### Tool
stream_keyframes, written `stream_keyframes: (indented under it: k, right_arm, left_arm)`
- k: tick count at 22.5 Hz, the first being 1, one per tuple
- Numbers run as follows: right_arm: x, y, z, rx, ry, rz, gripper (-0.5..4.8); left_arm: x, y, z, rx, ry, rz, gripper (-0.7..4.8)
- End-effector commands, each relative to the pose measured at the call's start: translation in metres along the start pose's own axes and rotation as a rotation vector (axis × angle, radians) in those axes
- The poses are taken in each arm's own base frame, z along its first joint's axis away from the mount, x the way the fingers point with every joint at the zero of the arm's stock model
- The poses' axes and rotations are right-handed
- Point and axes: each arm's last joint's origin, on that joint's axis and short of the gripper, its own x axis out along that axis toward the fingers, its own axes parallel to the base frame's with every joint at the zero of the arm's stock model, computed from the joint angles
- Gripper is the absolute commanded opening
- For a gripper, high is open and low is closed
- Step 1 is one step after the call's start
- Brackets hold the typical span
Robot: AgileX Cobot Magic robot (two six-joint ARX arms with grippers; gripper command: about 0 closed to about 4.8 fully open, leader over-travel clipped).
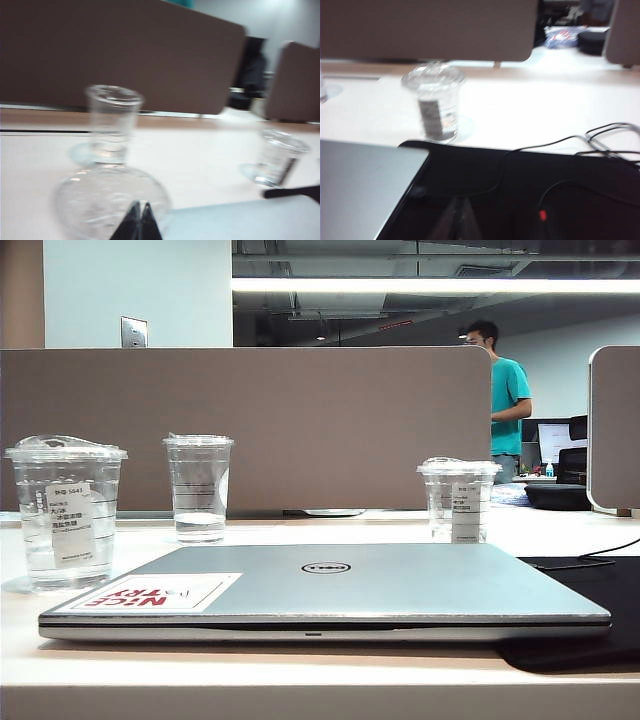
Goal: Pick up the coffee cup on the middle and place it on the left side of the laptop.
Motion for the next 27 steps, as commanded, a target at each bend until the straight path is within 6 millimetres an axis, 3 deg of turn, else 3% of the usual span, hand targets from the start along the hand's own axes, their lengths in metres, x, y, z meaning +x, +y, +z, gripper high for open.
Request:
stream_keyframes:
  k: [1,7,12,27]
  right_arm:
    - [0.000,-0.006,0.001,0.004,-0.026,-0.057,-0.05]
    - [0.000,-0.009,0.001,0.005,-0.025,-0.089,-0.05]
    - [0.000,-0.009,0.001,0.005,-0.023,-0.089,-0.05]
    - [0.000,-0.009,0.001,0.005,-0.023,-0.087,-0.05]
  left_arm:
    - [-0.008,-0.004,0.000,0.081,0.046,0.135,-0.05]
    - [-0.031,-0.011,-0.007,0.129,0.168,0.266,-0.05]
    - [-0.047,-0.014,-0.008,0.158,0.164,0.353,-0.05]
    - [-0.049,-0.012,-0.010,0.170,0.189,0.421,-0.05]
